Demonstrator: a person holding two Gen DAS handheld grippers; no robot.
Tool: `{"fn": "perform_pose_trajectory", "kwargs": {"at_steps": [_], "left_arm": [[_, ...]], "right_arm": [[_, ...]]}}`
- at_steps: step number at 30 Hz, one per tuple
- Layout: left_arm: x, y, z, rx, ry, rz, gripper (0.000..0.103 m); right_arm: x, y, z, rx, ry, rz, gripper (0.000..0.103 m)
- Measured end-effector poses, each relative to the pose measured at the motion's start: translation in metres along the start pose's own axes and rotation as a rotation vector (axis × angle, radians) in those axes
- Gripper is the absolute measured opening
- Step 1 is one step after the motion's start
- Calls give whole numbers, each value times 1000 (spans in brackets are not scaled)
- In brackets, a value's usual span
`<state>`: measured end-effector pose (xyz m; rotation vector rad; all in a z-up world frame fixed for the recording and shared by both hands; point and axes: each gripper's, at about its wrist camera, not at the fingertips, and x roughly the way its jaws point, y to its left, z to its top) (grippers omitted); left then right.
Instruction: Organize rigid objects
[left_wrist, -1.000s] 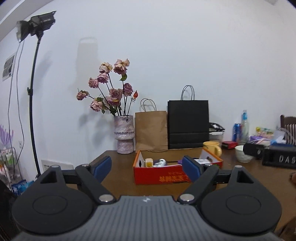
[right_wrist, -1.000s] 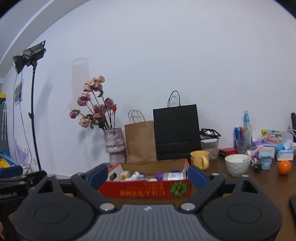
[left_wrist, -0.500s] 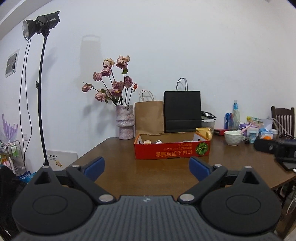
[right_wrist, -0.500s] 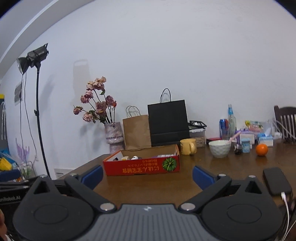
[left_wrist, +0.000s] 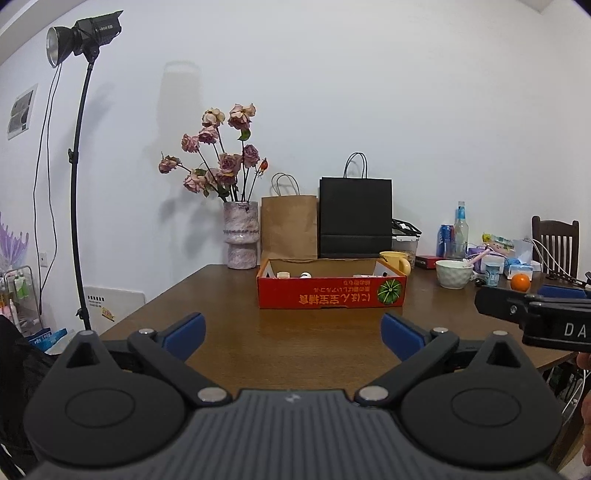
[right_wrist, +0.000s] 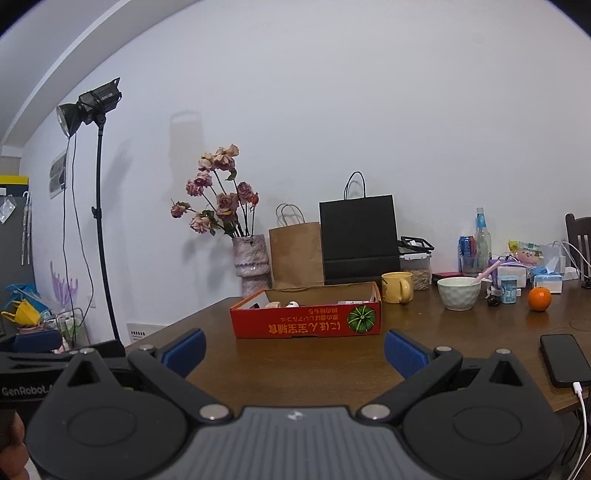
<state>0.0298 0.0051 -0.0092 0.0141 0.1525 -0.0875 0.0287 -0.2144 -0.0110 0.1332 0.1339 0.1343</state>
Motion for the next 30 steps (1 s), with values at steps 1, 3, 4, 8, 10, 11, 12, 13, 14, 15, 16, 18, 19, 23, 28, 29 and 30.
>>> {"fn": "perform_pose_trajectory", "kwargs": {"at_steps": [1,3,4,8,10,11,12,13,14,15,16,18,19,23,28,29,30], "left_arm": [[0,1,0,-1,-1,2,103],[-1,1,1,-4,-3,9,103],[-1,2,0,-5,-3,11,103],[-1,2,0,-4,-5,8,103],[0,0,0,-5,-3,6,103],[0,0,0,-5,-2,4,103],[0,0,0,-5,-2,4,103],[0,0,0,-5,-2,6,103],[0,0,0,-5,-2,6,103],[0,0,0,-6,-2,6,103],[0,0,0,-6,-2,7,103],[0,-1,-1,-6,-1,4,103],[-1,-1,-1,-6,0,2,103],[-1,-1,-1,-6,3,-1,103],[-1,0,-1,-6,4,-2,103],[-1,-1,-1,-5,3,-2,103],[0,-1,-1,-6,4,-1,103]], "right_arm": [[0,0,0,0,-1,0,103],[0,-1,1,-1,-2,0,103],[1,0,1,-2,-1,2,103],[2,0,1,-4,4,9,103],[2,0,1,-2,4,9,103],[2,0,1,-2,4,9,103],[2,0,1,-2,4,9,103],[2,0,1,-2,5,10,103],[2,0,1,-2,5,10,103],[2,0,1,-1,5,10,103],[3,0,1,-2,5,10,103],[3,0,1,-1,6,10,103],[3,0,1,0,5,10,103],[3,1,0,3,6,9,103],[3,3,-1,0,4,9,103],[3,3,-1,0,4,9,103],[3,3,-1,0,4,9,103]]}}
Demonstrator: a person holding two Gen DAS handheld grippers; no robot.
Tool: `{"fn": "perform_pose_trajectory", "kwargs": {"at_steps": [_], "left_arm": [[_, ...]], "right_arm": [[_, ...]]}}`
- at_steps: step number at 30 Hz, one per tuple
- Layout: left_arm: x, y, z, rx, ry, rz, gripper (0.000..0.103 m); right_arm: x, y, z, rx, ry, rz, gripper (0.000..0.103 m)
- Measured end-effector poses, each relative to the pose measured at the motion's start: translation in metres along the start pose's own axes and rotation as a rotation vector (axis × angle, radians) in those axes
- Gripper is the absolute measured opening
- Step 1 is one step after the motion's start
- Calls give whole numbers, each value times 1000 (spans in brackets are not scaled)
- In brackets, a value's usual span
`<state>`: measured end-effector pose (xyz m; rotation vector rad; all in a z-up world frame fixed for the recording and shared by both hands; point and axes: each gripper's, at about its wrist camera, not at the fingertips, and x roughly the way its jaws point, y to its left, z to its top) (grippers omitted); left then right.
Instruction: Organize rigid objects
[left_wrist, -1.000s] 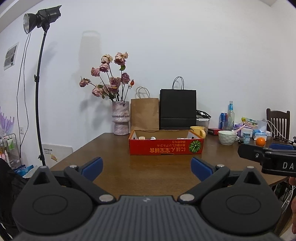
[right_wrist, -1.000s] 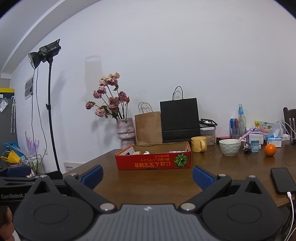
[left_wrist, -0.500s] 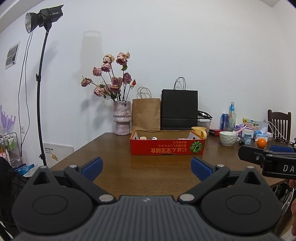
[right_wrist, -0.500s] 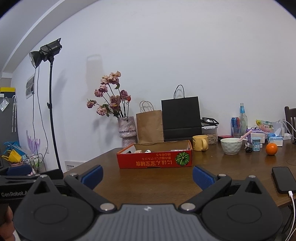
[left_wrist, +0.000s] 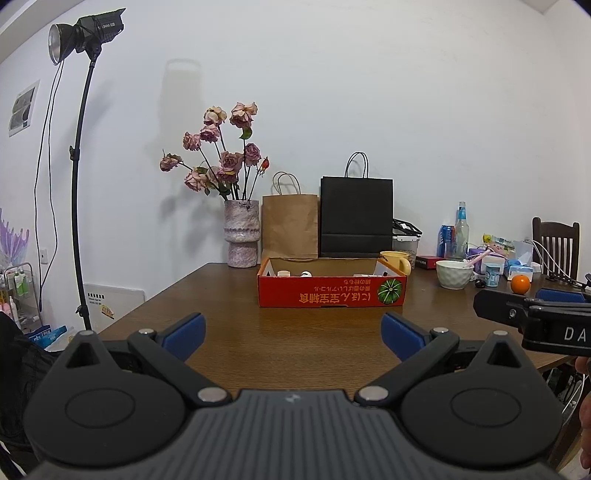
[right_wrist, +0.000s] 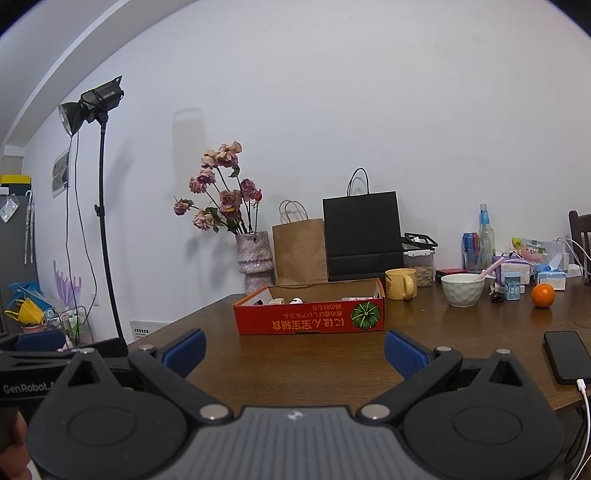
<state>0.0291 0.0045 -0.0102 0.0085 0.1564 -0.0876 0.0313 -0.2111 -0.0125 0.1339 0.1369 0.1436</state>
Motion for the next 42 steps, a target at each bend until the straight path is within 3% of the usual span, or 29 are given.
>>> {"fn": "perform_pose_trajectory", "kwargs": {"at_steps": [42], "left_arm": [[-1,1,0,4,-2,-10,103]], "right_arm": [[0,3,-1,9,7,3,103]]}}
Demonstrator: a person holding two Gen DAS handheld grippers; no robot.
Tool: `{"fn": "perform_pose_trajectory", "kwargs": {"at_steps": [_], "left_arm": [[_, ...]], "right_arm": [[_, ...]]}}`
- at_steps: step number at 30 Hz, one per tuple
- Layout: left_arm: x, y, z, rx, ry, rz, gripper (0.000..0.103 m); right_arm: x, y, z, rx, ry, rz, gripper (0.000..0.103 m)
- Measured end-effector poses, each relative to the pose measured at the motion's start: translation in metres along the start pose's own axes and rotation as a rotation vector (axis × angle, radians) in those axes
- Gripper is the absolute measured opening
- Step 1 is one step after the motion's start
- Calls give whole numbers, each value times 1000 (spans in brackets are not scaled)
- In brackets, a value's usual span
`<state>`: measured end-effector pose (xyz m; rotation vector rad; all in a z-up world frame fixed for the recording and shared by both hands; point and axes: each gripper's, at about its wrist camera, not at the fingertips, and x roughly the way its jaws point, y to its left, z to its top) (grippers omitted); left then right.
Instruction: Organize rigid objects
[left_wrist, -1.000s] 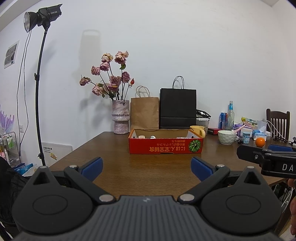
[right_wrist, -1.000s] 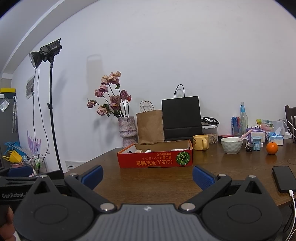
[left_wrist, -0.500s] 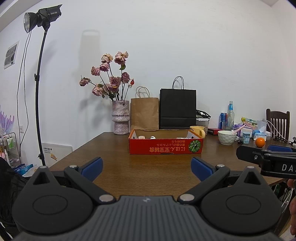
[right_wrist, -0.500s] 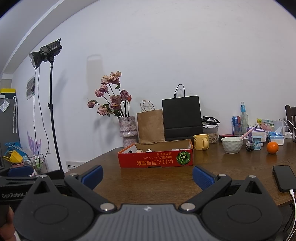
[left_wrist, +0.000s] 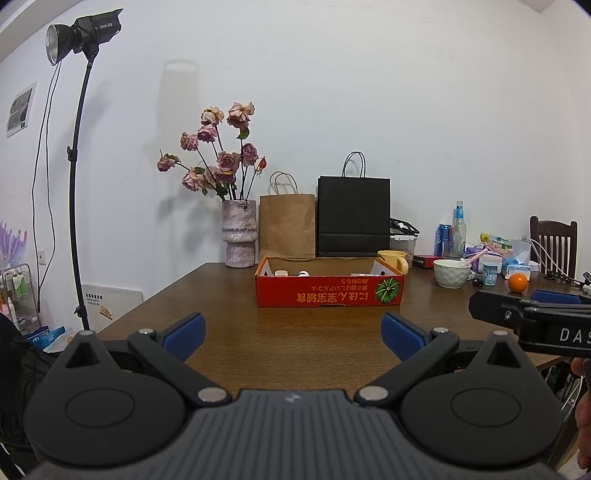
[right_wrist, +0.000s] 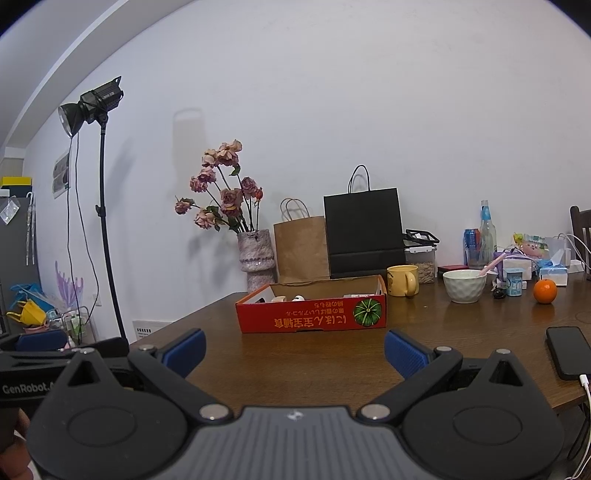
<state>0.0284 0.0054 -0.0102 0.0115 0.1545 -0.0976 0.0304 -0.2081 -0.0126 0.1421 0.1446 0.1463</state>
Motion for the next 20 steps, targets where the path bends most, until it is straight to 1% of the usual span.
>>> {"fn": "perform_pose_trajectory", "kwargs": {"at_steps": [19,20], "left_arm": [[-2,-1,-2,6,-4,6,103],[-3,-2,-2,12,-10,-2,103]], "right_arm": [[1,1,-2,6,5,1,103],[1,1,-2,6,4,0,103]]}}
